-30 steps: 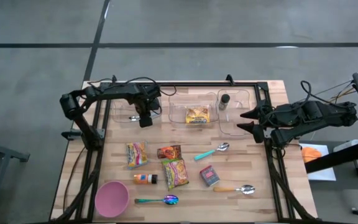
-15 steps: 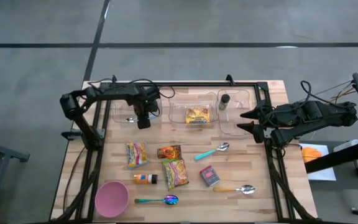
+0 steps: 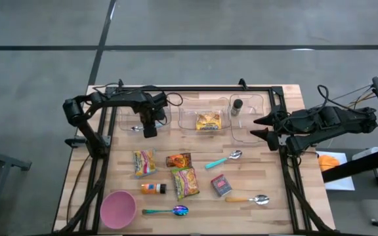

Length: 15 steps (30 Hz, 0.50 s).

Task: Pick & Place Food Item
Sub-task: Put the left blue spoon into the left transparent bin

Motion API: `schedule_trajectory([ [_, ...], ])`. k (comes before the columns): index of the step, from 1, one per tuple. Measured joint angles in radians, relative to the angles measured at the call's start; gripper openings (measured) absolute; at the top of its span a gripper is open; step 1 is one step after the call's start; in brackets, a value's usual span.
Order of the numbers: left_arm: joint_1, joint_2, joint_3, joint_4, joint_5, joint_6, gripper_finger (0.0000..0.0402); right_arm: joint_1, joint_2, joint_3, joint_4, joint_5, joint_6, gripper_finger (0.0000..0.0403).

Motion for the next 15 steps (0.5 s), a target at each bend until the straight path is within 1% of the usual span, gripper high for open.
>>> schedule_trajectory([
  [6,0.0,0.0,0.0,0.008,0.0,-0.001,0.0034,0.0,0.0,0.0,0.0,0.0,0.001,0.0278],
  [12,0.0,0.0,0.0,0.012,-0.004,-0.004,0.0108,0.0,0.0,0.0,0.0,0.0,0.001,0.0278],
  [15,0.0,0.0,0.0,0.013,-0.005,-0.004,0.0125,0.0,0.0,0.0,0.0,0.0,0.001,0.0278],
])
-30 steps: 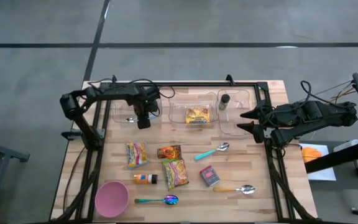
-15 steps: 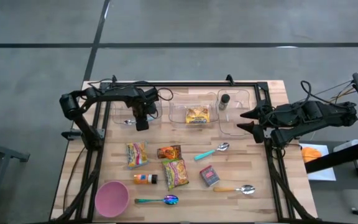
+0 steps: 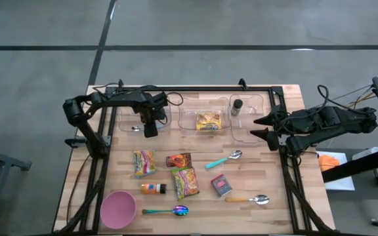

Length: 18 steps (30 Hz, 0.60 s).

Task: Pick & Place Food Item
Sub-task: Put the left blue spoon into the left transparent bin, then put the blue noodle pack into the middle transparent bin

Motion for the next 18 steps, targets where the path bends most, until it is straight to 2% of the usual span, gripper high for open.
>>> schedule_trajectory([
  [5,0.0,0.0,0.0,0.0,-0.003,-0.012,0.0131,0.0,0.0,0.0,0.0,0.0,0.002,0.0278],
  [8,0.0,0.001,0.0,0.009,-0.045,-0.043,0.0132,0.0,0.0,0.0,0.0,0.0,0.003,0.0278],
  [18,0.0,-0.001,-0.001,-0.025,-0.087,-0.075,0.0133,0.0,0.0,0.0,0.0,0.0,0.0,0.0278],
])
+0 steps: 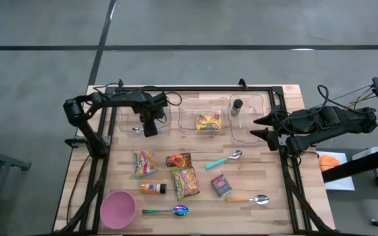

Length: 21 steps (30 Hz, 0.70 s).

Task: Pick & Place Food Item
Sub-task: Put the blue noodle pack into the middle transparent bin

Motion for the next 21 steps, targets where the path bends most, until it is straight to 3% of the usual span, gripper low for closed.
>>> schedule_trajectory([
  [16,0.001,-0.073,0.204,-0.185,-0.003,-0.021,0.0135,0.0,0.0,0.0,0.001,0.0,0.0,0.0278],
  [21,-0.014,-0.088,0.282,-0.345,0.024,-0.063,0.0171,0.0,0.0,0.0,0.008,0.0,0.0,0.0278],
])
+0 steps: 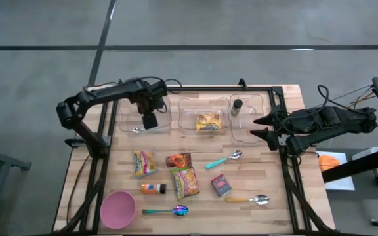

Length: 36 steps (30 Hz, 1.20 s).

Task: Pick & Place Food Item
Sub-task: Put the blue noodle pack into the middle transparent bin

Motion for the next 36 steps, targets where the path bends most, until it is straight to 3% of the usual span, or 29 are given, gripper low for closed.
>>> schedule_trajectory([
  [6,-0.081,-0.003,0.05,-0.149,0.153,-0.052,0.0246,0.0,0.002,0.0,0.046,0.008,0.0,0.0278],
  [10,-0.199,-0.03,0.028,-0.091,0.184,-0.12,0.0265,0.0,0.009,0.0,0.08,0.029,0.0,0.0278],
  [15,-0.364,-0.159,-0.029,0.142,0.155,-0.275,0.0253,-0.002,0.017,0.0,0.102,0.036,0.0,0.0278],
  [18,-0.409,-0.239,-0.083,0.224,0.089,-0.471,0.0237,-0.002,0.028,0.0,0.103,0.036,0.005,0.0278],
  [22,-0.457,-0.287,-0.153,0.23,0.036,-0.873,0.0217,-0.002,0.05,0.0,0.105,0.037,0.04,0.0278],
  [25,-0.505,-0.301,-0.208,0.214,0.037,-1.09,0.0202,-0.002,0.067,0.0,0.106,0.036,0.049,0.0278],
  [31,-0.604,-0.311,-0.325,0.199,0.074,-1.3,0.0178,-0.002,0.081,0.0,0.116,0.036,0.047,0.0278],
  [36,-0.66,-0.364,-0.412,0.198,0.097,-1.448,0.0181,-0.002,0.068,0.0,0.131,0.06,0.045,0.0278],
])
